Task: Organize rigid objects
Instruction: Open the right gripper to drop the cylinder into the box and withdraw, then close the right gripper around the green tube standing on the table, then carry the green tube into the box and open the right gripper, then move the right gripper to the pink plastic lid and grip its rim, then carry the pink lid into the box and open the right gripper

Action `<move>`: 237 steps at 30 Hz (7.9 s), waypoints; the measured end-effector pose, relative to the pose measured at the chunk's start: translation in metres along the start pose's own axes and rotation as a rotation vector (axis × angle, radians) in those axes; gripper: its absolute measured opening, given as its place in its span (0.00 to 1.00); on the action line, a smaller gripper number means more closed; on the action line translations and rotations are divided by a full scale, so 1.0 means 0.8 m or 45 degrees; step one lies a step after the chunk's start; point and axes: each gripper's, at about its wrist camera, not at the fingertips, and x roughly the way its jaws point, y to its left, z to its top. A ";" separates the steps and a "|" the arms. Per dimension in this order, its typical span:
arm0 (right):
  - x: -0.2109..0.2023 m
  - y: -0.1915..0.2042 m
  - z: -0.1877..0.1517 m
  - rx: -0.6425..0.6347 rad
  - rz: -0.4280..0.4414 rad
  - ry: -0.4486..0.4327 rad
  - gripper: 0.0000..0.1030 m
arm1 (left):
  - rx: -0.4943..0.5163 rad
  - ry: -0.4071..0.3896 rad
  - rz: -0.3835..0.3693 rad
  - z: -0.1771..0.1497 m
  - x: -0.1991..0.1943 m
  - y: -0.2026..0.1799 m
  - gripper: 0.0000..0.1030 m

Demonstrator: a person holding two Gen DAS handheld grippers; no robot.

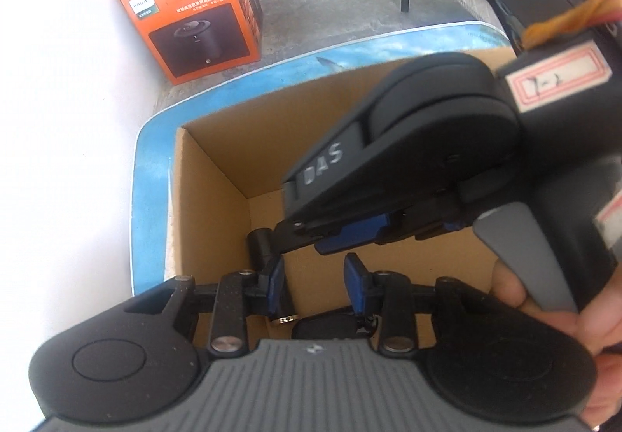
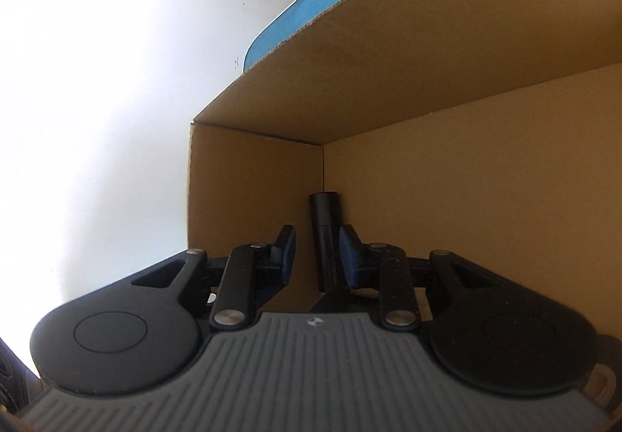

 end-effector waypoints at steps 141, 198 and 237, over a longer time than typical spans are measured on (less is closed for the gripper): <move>-0.266 -0.030 -0.264 -0.571 -0.065 -0.457 0.28 | -0.074 -0.292 -0.264 -0.238 -0.157 -0.090 0.52; -0.122 -0.083 -0.327 -0.726 -0.408 -0.280 0.09 | 0.103 -0.278 -0.179 -0.305 -0.090 -0.148 0.67; -0.060 -0.025 -0.027 -0.578 -0.435 0.131 0.10 | -0.070 0.262 -0.422 -0.030 0.044 -0.031 0.66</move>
